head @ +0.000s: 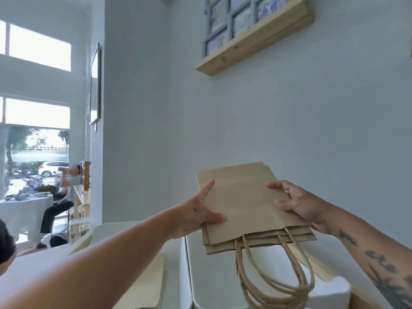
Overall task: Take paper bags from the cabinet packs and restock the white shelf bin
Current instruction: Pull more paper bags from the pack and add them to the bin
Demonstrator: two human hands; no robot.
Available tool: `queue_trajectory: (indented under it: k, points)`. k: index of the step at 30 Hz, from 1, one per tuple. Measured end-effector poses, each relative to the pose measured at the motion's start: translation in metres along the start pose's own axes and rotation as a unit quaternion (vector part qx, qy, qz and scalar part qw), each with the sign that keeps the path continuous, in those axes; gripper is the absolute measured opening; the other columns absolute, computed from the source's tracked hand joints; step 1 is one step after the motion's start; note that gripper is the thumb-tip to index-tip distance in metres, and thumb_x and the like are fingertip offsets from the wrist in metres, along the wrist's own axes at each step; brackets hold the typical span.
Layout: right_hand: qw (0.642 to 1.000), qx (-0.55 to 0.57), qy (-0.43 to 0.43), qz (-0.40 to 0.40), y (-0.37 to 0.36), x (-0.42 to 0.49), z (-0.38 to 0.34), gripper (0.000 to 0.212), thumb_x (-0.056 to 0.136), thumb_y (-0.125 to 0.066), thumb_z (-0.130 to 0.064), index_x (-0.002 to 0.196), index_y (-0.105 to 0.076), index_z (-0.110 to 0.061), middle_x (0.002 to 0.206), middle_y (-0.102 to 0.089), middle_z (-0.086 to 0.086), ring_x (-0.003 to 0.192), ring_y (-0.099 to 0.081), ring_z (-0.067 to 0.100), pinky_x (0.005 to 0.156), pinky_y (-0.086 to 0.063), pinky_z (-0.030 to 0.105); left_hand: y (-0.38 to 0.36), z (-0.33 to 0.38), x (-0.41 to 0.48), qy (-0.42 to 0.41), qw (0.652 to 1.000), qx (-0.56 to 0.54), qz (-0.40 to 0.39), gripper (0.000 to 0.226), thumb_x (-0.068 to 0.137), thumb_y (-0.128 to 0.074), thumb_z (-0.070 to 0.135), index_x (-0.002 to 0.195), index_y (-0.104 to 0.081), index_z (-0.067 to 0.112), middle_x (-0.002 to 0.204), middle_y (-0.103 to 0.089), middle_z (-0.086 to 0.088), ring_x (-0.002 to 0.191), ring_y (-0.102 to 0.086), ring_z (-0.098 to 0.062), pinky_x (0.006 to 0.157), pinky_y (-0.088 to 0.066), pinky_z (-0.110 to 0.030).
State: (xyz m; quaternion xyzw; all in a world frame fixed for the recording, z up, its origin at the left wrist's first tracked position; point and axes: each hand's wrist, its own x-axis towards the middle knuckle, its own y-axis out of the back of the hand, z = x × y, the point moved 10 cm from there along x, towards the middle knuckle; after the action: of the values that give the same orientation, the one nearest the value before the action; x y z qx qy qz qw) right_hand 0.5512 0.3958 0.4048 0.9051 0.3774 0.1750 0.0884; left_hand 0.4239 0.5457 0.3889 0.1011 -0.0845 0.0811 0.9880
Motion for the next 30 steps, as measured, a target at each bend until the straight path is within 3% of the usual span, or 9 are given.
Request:
queue_trajectory:
  k: [3,6,10,13,17,20,23,27,30]
  points:
    - [0.997,-0.076,-0.021,0.010,-0.002,0.022,0.018,0.035,0.090,-0.054,-0.001,0.109,-0.053,-0.030,0.123,-0.049,0.008,0.073,-0.061,0.018,0.062,-0.054,0.025,0.005,-0.022,0.017,0.036,0.999,-0.020,0.007,0.099,0.081,-0.062,-0.008,0.148,-0.003,0.035,0.120,-0.051,-0.006,0.100,-0.062,-0.021,0.084,-0.055,-0.031]
    - [0.989,-0.139,-0.045,0.003,-0.012,0.039,0.044,0.040,0.090,-0.053,-0.002,0.119,-0.049,-0.028,0.119,-0.053,0.007,0.076,-0.058,0.019,0.063,-0.049,0.027,0.010,-0.054,0.028,0.077,0.996,-0.036,0.022,0.100,0.080,-0.062,-0.011,0.148,-0.002,0.033,0.119,-0.054,-0.009,0.097,-0.063,-0.022,0.079,-0.057,-0.029]
    - [0.958,-0.276,-0.052,-0.051,-0.034,0.045,0.074,0.056,0.088,-0.054,-0.007,0.136,-0.032,-0.028,0.129,-0.048,0.007,0.105,-0.059,0.027,0.093,-0.048,0.034,0.017,-0.085,0.032,0.149,0.989,-0.016,0.007,0.111,0.078,-0.059,-0.017,0.146,0.014,0.033,0.131,-0.045,-0.015,0.109,-0.058,-0.030,0.085,-0.053,-0.039]
    - [0.940,-0.307,-0.078,-0.124,-0.044,0.039,0.086,0.078,0.082,-0.063,-0.010,0.143,-0.019,-0.029,0.135,-0.042,0.006,0.110,-0.054,0.021,0.099,-0.044,0.032,0.013,-0.096,0.035,0.213,0.975,0.039,-0.038,0.109,0.079,-0.056,-0.020,0.143,0.009,0.040,0.122,-0.049,-0.016,0.103,-0.060,-0.032,0.083,-0.054,-0.043]
    - [0.926,-0.325,-0.104,-0.161,-0.051,0.035,0.097,0.103,0.071,-0.076,-0.005,0.147,-0.010,-0.031,0.142,-0.038,0.006,0.123,-0.045,0.022,0.106,-0.039,0.036,0.013,-0.113,0.033,0.314,0.929,0.191,-0.051,0.070,0.081,-0.054,-0.017,0.118,-0.019,0.031,0.114,-0.052,-0.021,0.120,-0.050,-0.038,0.102,-0.038,-0.056]
    - [0.893,-0.393,-0.117,-0.187,-0.057,0.034,0.106,0.107,0.071,-0.078,-0.011,0.147,-0.007,-0.033,0.146,-0.034,0.004,0.127,-0.041,0.021,0.107,-0.036,0.033,0.007,-0.129,0.030,0.380,0.886,0.248,-0.094,0.070,0.085,-0.049,-0.016,0.135,-0.017,0.021,0.127,-0.046,-0.030,0.124,-0.045,-0.043,0.105,-0.032,-0.058]
    - [0.876,-0.420,-0.135,-0.196,-0.058,0.033,0.114,0.105,0.072,-0.078,-0.016,0.147,-0.007,-0.036,0.149,-0.030,0.001,0.130,-0.037,0.019,0.100,-0.034,0.022,-0.001,-0.144,0.024,0.431,0.855,0.267,-0.115,0.074,0.088,-0.051,-0.009,0.145,-0.011,0.017,0.105,-0.052,-0.027,0.125,-0.044,-0.044,0.105,-0.033,-0.056]
    - [0.862,-0.446,-0.141,-0.194,-0.058,0.036,0.120,0.105,0.072,-0.078,-0.018,0.147,-0.008,-0.035,0.152,-0.027,0.001,0.134,-0.034,0.021,0.101,-0.034,0.025,0.000,-0.155,0.028,0.449,0.865,0.211,-0.081,0.089,0.089,-0.058,0.002,0.145,0.005,0.032,0.136,-0.035,-0.034,0.128,-0.037,-0.049,0.108,-0.027,-0.058]
    - [0.853,-0.466,-0.135,-0.193,-0.059,0.035,0.120,0.105,0.071,-0.079,-0.021,0.147,-0.007,-0.037,0.154,-0.024,0.001,0.134,-0.034,0.023,0.105,-0.037,0.030,0.004,-0.158,0.030,0.449,0.877,0.162,-0.062,0.090,0.088,-0.061,0.013,0.144,0.005,0.036,0.142,-0.032,-0.027,0.127,-0.036,-0.048,0.107,-0.028,-0.059]
